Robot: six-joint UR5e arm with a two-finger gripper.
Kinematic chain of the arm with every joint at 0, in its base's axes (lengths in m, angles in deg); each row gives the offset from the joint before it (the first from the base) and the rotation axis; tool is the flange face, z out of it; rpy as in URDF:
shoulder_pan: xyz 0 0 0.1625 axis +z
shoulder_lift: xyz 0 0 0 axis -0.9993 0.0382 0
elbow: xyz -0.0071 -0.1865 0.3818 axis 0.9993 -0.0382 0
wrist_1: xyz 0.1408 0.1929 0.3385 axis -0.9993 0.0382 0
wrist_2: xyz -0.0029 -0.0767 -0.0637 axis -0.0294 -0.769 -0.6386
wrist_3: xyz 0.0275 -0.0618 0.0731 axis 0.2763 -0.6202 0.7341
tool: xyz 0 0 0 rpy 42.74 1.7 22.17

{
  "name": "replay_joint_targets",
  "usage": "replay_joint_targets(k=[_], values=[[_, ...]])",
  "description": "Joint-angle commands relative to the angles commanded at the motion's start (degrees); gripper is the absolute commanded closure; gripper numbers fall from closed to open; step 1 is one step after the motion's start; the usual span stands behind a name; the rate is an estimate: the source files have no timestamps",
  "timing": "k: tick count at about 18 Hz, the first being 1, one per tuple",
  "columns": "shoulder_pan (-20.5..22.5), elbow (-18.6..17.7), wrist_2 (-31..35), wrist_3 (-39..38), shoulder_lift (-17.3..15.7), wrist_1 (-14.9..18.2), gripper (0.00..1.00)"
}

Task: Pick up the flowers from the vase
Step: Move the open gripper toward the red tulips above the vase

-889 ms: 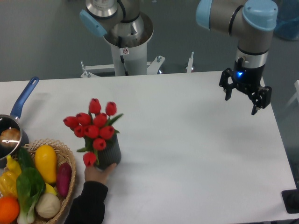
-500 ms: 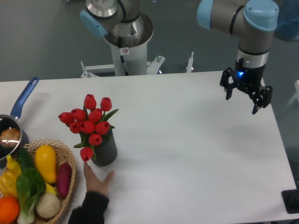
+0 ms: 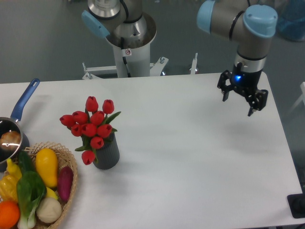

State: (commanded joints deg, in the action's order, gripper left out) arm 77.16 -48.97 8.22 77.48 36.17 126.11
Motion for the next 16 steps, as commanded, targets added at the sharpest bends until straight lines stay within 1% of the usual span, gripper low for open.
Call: replay_joint_targets(k=[1, 4, 6, 8, 10, 12, 14, 16], values=[[0.0, -1.23, 0.09, 0.0, -0.62, -0.09, 0.0], [-0.88, -3.34, -0.18, -0.35, -2.11, 0.44, 0.0], [-2.54, -4.49, -1.05, -3.06, -2.82, 0.88, 0.0], [-4.3, -4.84, -2.19, -6.31, -3.52, 1.14, 0.0], [-5.88, -5.02, -4.03, -7.12, -4.05, 1.14, 0.0], [-6.94, -5.28, -9.2, -7.12, -4.14, 0.97, 0.0], [-7.64, -5.46, -14.3, -7.21, -5.01, 1.05, 0.0], [-8.17, -6.6, -20.27, -7.21, -5.28, 1.06, 0.0]])
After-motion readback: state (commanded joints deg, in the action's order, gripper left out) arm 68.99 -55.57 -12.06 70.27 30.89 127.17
